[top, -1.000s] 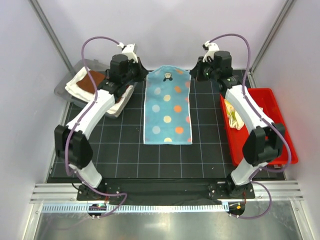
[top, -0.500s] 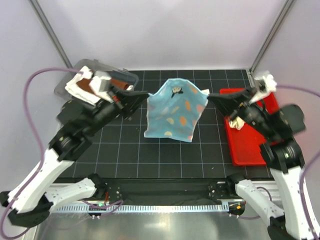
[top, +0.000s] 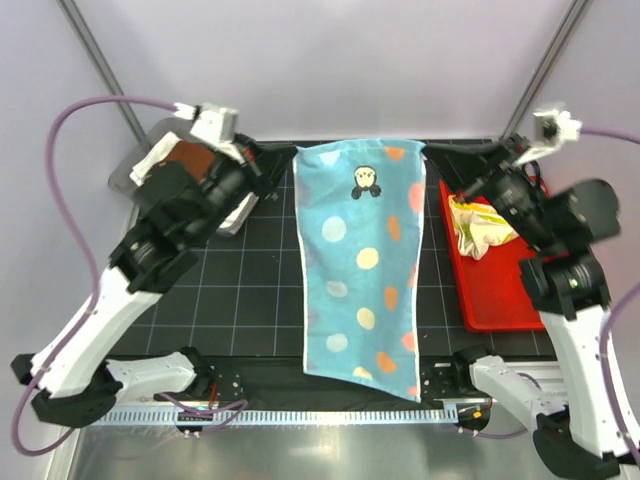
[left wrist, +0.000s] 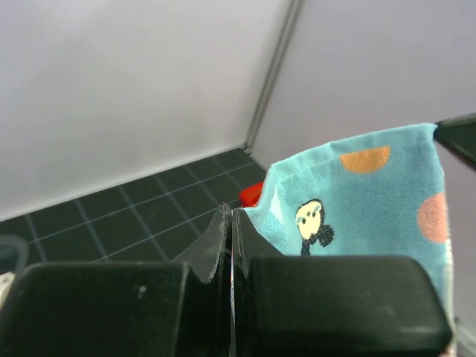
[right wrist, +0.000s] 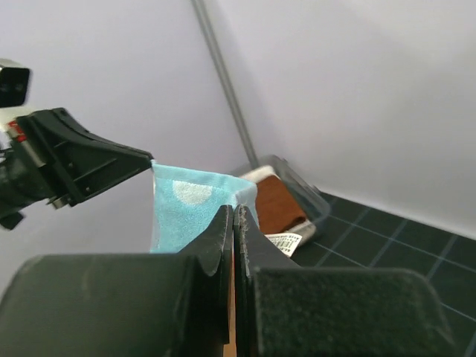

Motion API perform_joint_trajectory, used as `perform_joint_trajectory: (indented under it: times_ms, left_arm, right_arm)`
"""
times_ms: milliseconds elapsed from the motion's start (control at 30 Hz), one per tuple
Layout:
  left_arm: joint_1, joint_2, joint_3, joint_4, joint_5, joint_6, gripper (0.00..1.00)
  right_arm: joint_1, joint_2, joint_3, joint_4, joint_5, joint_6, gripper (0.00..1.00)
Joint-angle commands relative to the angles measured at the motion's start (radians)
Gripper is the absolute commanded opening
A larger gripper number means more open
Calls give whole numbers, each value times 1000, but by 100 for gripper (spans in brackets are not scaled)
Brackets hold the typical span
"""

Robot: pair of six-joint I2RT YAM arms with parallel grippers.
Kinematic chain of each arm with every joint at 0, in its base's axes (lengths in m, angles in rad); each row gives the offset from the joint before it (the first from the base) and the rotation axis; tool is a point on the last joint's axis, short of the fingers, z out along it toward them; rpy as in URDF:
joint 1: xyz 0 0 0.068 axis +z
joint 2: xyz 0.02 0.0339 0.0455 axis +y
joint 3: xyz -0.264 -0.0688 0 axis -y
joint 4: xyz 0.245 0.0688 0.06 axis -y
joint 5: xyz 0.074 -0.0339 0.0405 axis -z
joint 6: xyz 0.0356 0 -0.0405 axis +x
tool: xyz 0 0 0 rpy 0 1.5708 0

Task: Fold and stack the towels
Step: Flatten out the crumpled towel, then fold the towel

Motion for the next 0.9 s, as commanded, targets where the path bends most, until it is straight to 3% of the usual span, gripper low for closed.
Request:
perform_joint_trajectory:
  times_ms: [0,167,367,500,700,867]
  left_arm:
    - [67,113,13,-48,-71,74,0]
    - [258,314,-29,76,77,8,0]
    - [355,526,11,216,121,72,0]
    - [415,695,109,204,193,90,0]
    - [443,758,105,237,252,158,0]
    - [445,741,63,234,301,182,0]
  right_arm:
    - [1,131,-12,-35,116,-118,1]
    - [-3,340,-26,56,122,-235,1]
    - [-78,664,-7,198,19,-359,1]
    - [-100,854,138,80,-57,-489,1]
    - [-102,1021,226,22,-64,-577,1]
    - [-102,1057,249,-26,-53,-635,1]
